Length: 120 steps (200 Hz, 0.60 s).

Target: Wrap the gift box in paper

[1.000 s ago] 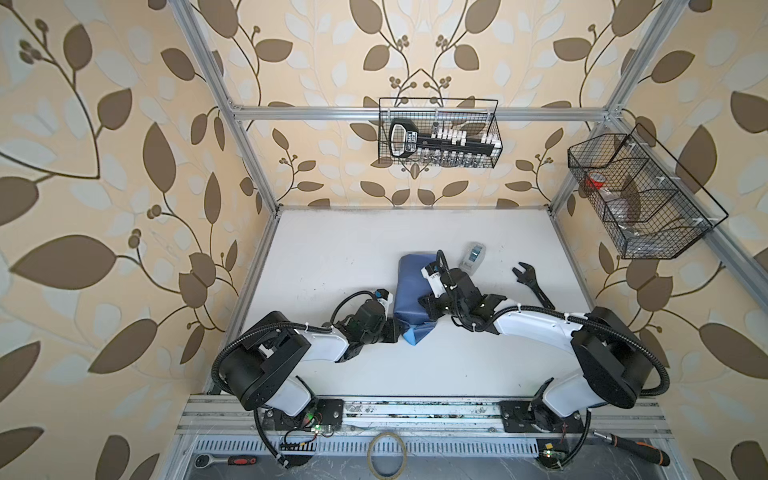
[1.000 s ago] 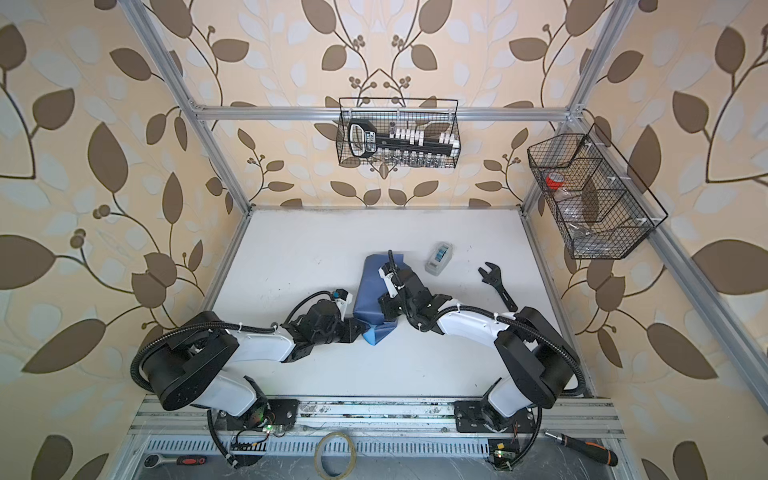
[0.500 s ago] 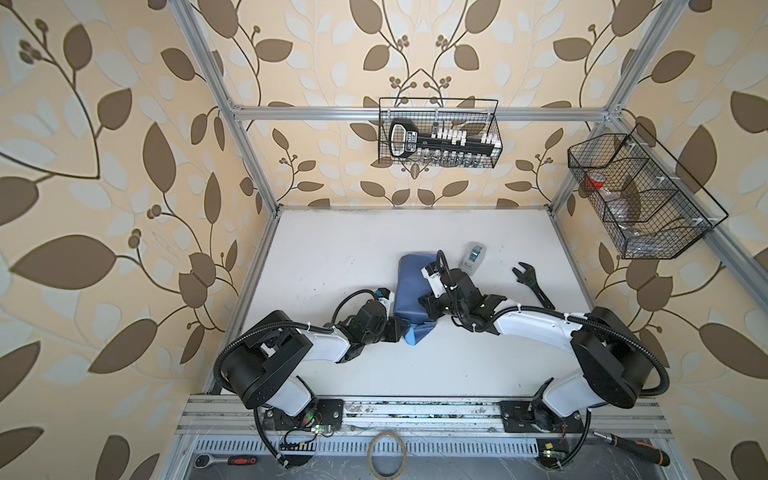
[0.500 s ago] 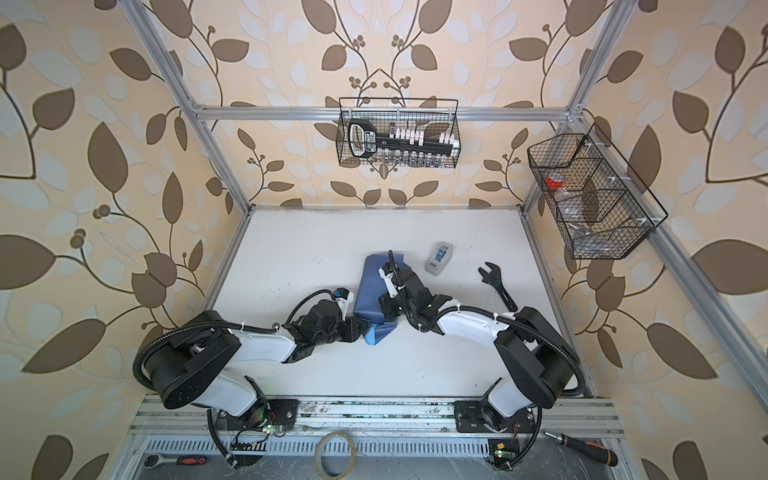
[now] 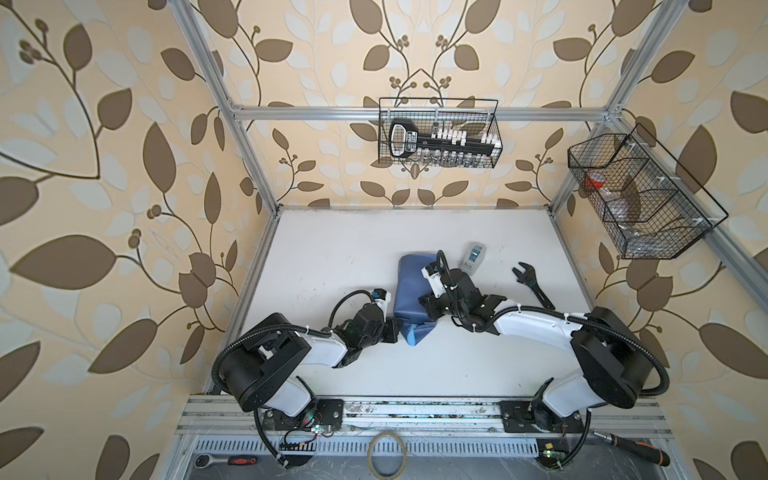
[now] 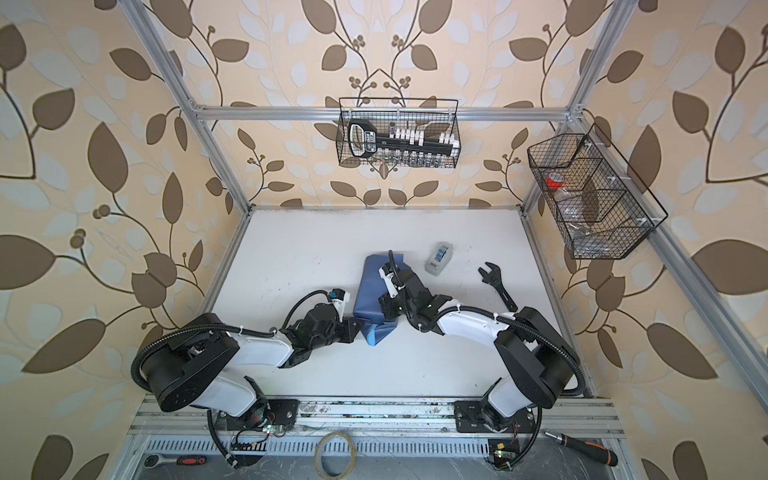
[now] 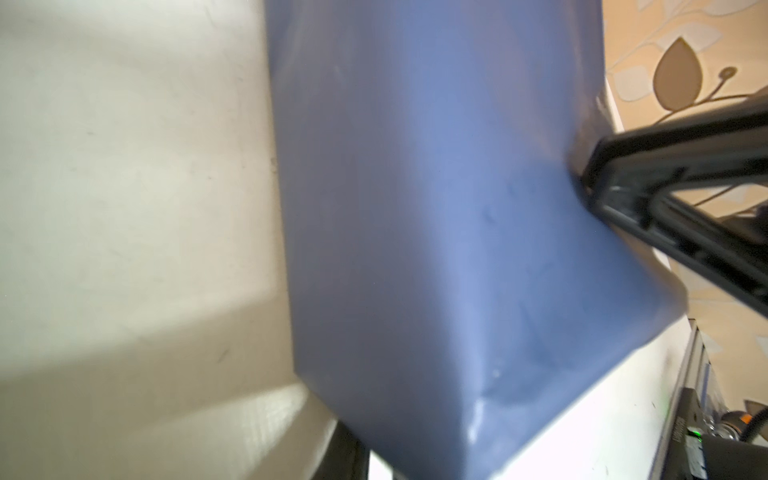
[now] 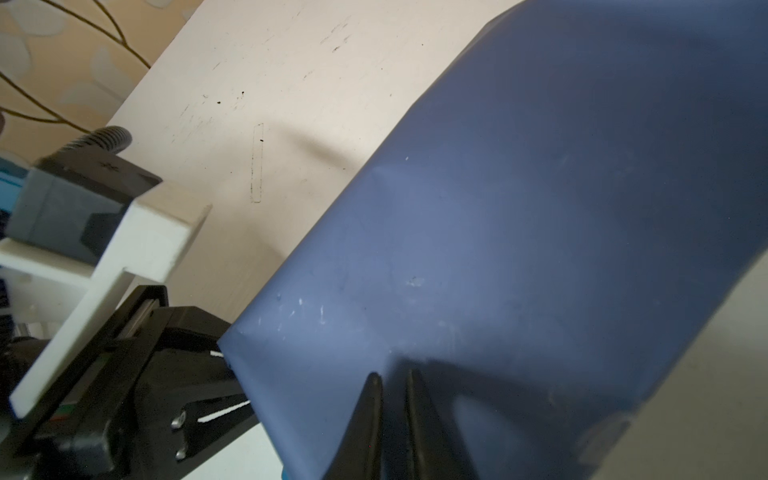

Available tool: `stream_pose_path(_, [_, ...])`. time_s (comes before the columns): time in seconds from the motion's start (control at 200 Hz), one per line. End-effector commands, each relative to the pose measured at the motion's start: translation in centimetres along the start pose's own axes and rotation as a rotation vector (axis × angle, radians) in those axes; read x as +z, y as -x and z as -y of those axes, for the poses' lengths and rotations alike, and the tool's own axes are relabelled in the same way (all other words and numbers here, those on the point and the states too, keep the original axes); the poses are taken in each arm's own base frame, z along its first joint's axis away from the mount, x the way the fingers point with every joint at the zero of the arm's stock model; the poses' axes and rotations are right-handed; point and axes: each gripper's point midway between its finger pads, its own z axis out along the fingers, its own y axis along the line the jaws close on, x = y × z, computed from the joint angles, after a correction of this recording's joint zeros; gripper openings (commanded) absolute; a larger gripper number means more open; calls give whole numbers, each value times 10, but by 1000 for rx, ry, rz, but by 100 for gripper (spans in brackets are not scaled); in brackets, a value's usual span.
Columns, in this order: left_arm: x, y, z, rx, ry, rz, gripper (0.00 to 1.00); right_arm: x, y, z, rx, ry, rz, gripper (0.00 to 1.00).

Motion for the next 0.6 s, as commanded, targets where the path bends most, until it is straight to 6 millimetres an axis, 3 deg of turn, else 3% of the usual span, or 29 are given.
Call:
stream_pose_path(0.0, [-4,21,8,2,-16,98,14,7,-73,12,8,-30,-235,14])
stream_pose_path(0.26, [10,9,10,26,-27,52,14,7,-74,12,9,-30,-237,13])
stream_pose_path(0.595, [9,-14,-4,88,55,4,14,6,-73,12,7,-30,-236,13])
